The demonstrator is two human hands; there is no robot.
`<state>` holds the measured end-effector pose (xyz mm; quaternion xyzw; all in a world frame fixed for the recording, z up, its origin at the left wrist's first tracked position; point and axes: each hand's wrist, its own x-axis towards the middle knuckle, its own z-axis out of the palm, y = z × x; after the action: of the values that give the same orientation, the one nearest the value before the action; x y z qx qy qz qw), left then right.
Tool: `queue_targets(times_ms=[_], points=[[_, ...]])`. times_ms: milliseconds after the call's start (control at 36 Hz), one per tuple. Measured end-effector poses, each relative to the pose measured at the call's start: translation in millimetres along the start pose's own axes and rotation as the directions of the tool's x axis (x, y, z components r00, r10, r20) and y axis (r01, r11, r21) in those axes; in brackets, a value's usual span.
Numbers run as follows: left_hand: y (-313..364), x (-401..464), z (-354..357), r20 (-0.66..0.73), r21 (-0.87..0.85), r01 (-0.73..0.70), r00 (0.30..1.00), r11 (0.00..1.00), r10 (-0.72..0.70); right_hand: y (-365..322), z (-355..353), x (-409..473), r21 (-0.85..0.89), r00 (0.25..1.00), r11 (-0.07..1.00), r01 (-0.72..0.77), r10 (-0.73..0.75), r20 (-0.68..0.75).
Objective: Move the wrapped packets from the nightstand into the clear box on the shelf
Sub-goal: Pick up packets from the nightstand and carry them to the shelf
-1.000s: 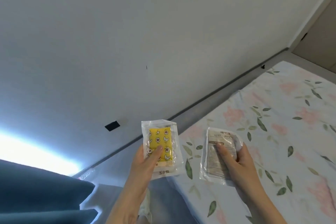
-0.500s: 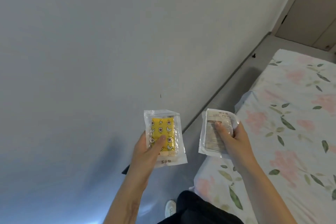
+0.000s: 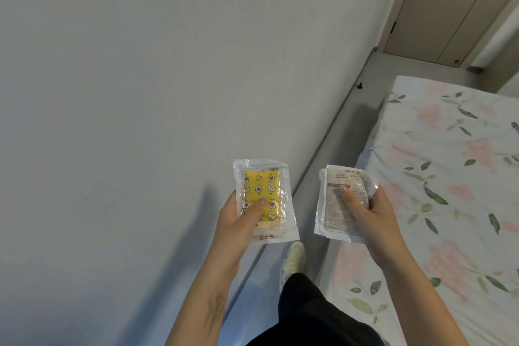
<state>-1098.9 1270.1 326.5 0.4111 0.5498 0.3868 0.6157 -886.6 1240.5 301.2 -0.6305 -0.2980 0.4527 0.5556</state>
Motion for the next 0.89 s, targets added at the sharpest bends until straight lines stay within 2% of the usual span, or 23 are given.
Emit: queue_targets(times_ms=[167, 306, 444, 889], points=[[28, 85, 42, 0.074, 0.020, 0.008, 0.997, 1.000, -0.009, -23, -15, 72, 0.008, 0.997, 1.000, 0.019, -0.019, -0.074], [57, 172, 106, 0.166, 0.039, 0.010, 0.986, 0.999, -0.016, -45, -39, 153, 0.004, 0.988, 1.000, 0.006, -0.005, -0.151], [92, 246, 170, 0.216, 0.039, -0.001, 0.976, 0.999, -0.008, -82, -62, 229, -0.002, 0.985, 0.999, 0.040, -0.039, -0.166], [152, 406, 302, 0.290, 0.086, -0.007, 0.957, 0.996, -0.019, -137, -135, 390, 0.126, 0.945, 0.991, 0.044, 0.000, -0.328]])
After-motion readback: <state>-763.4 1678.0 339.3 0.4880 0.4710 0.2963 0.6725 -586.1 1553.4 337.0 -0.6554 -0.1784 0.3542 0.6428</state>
